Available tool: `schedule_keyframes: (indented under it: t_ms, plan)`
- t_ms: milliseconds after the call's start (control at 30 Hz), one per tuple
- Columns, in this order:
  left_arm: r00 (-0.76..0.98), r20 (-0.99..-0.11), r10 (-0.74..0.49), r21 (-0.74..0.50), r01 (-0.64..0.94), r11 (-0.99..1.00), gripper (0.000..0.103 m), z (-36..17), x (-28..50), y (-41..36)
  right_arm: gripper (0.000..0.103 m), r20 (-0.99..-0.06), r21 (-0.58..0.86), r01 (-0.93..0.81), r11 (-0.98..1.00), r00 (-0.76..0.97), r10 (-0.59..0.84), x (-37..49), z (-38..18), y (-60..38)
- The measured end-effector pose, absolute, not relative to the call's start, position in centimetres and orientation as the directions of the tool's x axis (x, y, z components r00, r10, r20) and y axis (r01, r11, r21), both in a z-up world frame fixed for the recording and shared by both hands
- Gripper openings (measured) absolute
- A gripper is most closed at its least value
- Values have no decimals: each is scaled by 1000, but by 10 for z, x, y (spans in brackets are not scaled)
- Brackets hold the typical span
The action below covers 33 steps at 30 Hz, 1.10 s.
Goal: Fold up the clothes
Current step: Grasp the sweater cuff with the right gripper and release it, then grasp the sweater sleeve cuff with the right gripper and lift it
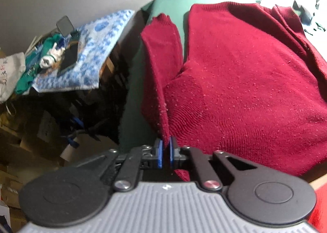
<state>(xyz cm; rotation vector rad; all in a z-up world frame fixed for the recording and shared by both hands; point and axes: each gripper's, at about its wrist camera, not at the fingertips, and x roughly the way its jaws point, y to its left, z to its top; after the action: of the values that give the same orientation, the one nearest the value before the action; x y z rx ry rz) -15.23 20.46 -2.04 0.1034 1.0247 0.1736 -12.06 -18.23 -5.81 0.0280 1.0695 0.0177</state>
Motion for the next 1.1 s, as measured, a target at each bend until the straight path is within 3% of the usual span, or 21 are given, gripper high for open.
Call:
schedule_keyframes:
  t_ms: [67, 133, 267, 300, 400, 433, 500, 567, 667, 733, 867, 933, 1000, 1067, 1100]
  plan:
    - [492, -850, 189, 165, -93, 982, 4, -29, -151, 207, 17, -886, 34, -14, 999, 463, 37, -122, -65, -179]
    - [490, -853, 179, 153, -94, 984, 6, -32, -152, 210, 33, -899, 35, -42, 998, 434, 50, -117, -68, -177]
    - [516, -835, 191, 162, -102, 982, 24, -26, -160, 220, 47, -872, 91, -160, 983, 464, 156, -113, -35, -197]
    - [527, -826, 200, 169, -108, 980, 24, -22, -163, 224, 50, -847, 115, -164, 980, 499, 183, -112, -22, -206]
    - [560, -788, 256, 184, -182, 966, 23, -3, -166, 242, 72, -754, 172, -88, 981, 629, 189, -89, 1, -234]
    - [577, -769, 273, 177, -218, 960, 18, 5, -164, 245, 72, -735, 166, -55, 985, 659, 160, -74, 1, -237]
    - [636, -726, 260, 131, -244, 961, 11, 22, -155, 240, 71, -701, 142, -14, 990, 704, 111, -44, -2, -239]
    - [683, -689, 240, 119, -220, 968, 11, 30, -139, 221, 68, -687, 78, -48, 996, 722, 89, -12, -15, -226]
    - [719, -669, 191, 99, -168, 981, 21, 25, -109, 179, 62, -659, -20, -101, 995, 750, 63, 37, -34, -208]
    - [705, -696, 137, 58, -135, 989, 28, 11, -91, 153, 62, -644, -71, -135, 988, 763, 58, 71, -47, -197]
    - [643, -753, 136, 64, -134, 989, 27, -27, -68, 112, 63, -646, -122, -166, 979, 762, 49, 128, -64, -181]
    - [604, -785, 137, 50, -157, 986, 27, -43, -63, 102, 72, -656, -104, -172, 980, 753, 62, 146, -68, -178]
    - [571, -809, 136, 41, -177, 983, 27, -54, -60, 96, 72, -670, -74, -185, 980, 737, 89, 160, -74, -176]
    - [549, -823, 146, 42, -196, 980, 27, -63, -61, 90, 55, -686, -52, -194, 980, 720, 106, 168, -80, -175]
    - [542, -826, 155, 49, -204, 978, 27, -65, -61, 89, 17, -694, -55, -192, 980, 713, 101, 168, -80, -175]
